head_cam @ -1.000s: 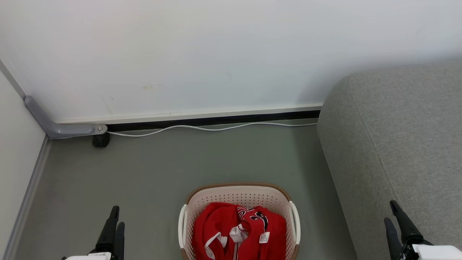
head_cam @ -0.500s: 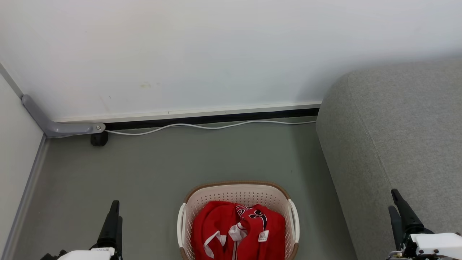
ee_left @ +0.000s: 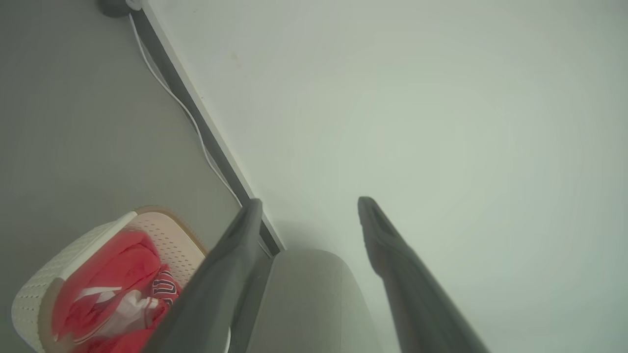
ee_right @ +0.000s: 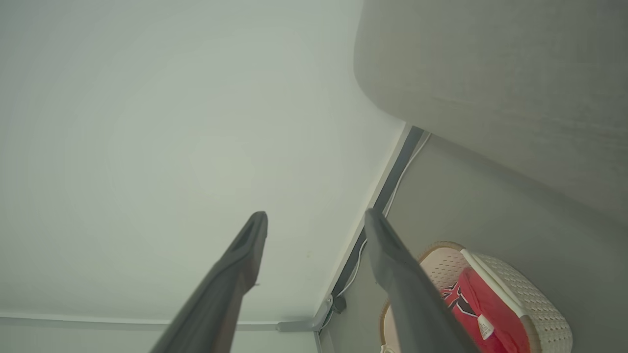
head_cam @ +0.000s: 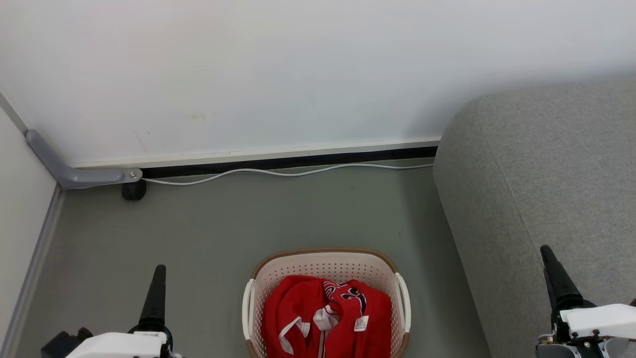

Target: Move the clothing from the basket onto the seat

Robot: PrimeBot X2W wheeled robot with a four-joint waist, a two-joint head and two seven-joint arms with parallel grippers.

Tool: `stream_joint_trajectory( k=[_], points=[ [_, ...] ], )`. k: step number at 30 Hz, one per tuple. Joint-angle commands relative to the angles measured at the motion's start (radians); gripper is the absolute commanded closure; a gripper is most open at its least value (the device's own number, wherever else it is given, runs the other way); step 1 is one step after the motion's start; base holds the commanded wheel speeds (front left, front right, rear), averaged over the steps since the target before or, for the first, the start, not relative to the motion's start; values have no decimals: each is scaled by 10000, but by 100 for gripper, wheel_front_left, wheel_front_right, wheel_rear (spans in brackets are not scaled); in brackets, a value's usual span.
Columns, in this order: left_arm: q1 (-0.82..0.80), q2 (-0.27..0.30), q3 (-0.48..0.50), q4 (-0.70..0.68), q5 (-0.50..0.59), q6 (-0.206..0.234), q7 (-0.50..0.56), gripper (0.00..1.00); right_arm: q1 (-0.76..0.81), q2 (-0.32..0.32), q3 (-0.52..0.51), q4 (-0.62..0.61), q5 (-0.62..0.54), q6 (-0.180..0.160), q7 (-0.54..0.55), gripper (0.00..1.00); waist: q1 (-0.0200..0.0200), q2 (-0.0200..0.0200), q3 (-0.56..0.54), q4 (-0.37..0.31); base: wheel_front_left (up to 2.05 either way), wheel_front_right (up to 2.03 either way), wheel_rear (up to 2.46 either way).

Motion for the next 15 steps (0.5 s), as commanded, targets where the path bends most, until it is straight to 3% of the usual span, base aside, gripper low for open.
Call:
stream_joint_trajectory(
  k=[1, 15],
  points=[
    [-574, 134, 100, -323, 383, 32, -92, 0, -474, -309, 93, -301, -312, 34, -174, 0, -1, 0, -1, -9, 0, 0, 0],
    [-749, 168, -250, -553, 2324, 438, -503, 0, -780, -772, 510, -270, -1870, 35, -585, 0, -1, 0, 54, -60, 0, 0, 0]
  ],
)
